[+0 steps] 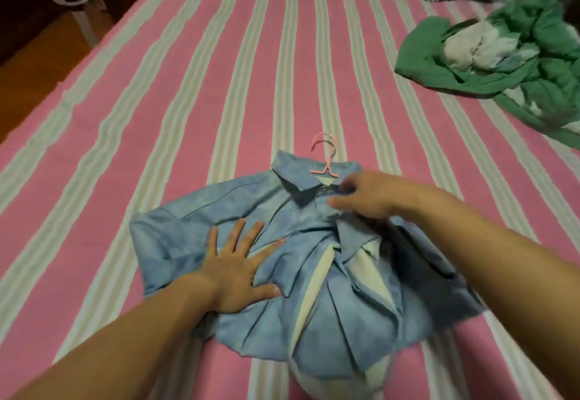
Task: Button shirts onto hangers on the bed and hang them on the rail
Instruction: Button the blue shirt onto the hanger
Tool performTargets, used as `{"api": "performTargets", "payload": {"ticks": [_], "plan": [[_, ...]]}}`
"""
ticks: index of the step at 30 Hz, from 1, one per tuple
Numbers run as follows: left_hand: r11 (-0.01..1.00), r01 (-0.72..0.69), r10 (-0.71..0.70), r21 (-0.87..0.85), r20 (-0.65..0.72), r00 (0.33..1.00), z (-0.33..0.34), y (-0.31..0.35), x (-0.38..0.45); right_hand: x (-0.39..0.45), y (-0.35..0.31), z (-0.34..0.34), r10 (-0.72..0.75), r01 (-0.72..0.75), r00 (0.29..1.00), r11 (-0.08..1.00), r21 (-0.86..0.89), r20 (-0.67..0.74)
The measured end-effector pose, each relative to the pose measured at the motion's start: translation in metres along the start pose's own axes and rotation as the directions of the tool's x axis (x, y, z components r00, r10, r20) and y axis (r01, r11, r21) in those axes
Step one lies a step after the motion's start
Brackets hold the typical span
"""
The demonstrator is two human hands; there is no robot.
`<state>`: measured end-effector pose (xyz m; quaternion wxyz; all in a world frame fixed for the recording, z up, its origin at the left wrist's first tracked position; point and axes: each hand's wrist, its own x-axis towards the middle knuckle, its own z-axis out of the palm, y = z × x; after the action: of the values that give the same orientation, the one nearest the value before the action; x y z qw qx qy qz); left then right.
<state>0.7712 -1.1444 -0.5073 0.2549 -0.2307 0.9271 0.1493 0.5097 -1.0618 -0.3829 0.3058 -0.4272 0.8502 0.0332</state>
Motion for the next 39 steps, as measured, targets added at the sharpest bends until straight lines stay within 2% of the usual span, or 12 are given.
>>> {"api": "performTargets", "payload": {"ticks": [3, 8, 16, 19, 20, 22, 24, 25, 28, 33, 37, 39], "plan": [[1.000, -0.008, 0.008, -0.013, 0.016, 1.000, 0.005, -0.005, 0.004, 0.056, 0.020, -0.023, 0.151, -0.119, 0.893, 0.988, 0.102, -0.423], [1.000, -0.010, 0.011, -0.021, 0.032, 0.999, 0.007, -0.008, 0.010, 0.084, 0.038, 0.017, 0.126, -0.109, 0.991, 0.962, 0.251, -0.052], [0.993, 0.062, -0.049, -0.097, 0.127, 0.991, -0.029, 0.014, -0.025, -0.051, -0.005, -0.029, -0.096, 0.161, 0.963, 0.954, 0.254, -0.253], [0.885, -0.036, -0.046, -0.463, -0.166, 0.985, -0.082, 0.027, -0.117, -0.125, -0.030, -0.057, -0.089, 0.205, 0.920, 0.939, 0.275, -0.383], [0.833, -0.089, -0.134, -0.547, -0.355, 0.925, -0.106, 0.027, -0.152, -0.149, -0.037, -0.072, -0.078, 0.222, 0.902, 0.928, 0.300, -0.425], [0.824, -0.230, -0.250, -0.519, -0.695, 0.674, -0.172, 0.029, -0.204, -0.190, -0.048, -0.111, -0.046, 0.234, 0.876, 0.911, 0.341, -0.479], [0.901, -0.299, -0.137, -0.314, -0.861, 0.490, -0.249, 0.035, -0.233, -0.228, -0.062, -0.159, -0.059, 0.283, 0.837, 0.898, 0.338, -0.544], [0.923, -0.319, -0.043, -0.216, -0.881, 0.471, -0.287, 0.040, -0.240, -0.244, -0.070, -0.185, -0.079, 0.325, 0.805, 0.888, 0.325, -0.588], [0.930, -0.349, 0.101, -0.115, -0.834, 0.543, -0.376, 0.056, -0.240, -0.280, -0.088, -0.254, -0.115, 0.419, 0.689, 0.869, 0.263, -0.716], [0.942, -0.236, -0.056, -0.238, -0.807, 0.588, -0.422, 0.068, -0.247, -0.302, -0.075, -0.271, -0.134, 0.473, 0.599, 0.855, 0.213, -0.790], [0.965, -0.135, -0.049, -0.223, -0.665, 0.745, -0.328, 0.082, -0.262, -0.294, -0.040, -0.186, -0.187, 0.354, 0.848, 0.896, 0.267, -0.496], [0.965, -0.071, -0.086, -0.253, -0.558, 0.825, -0.276, 0.097, -0.266, -0.295, -0.021, -0.133, -0.148, 0.246, 0.907, 0.946, 0.209, -0.395]]}}
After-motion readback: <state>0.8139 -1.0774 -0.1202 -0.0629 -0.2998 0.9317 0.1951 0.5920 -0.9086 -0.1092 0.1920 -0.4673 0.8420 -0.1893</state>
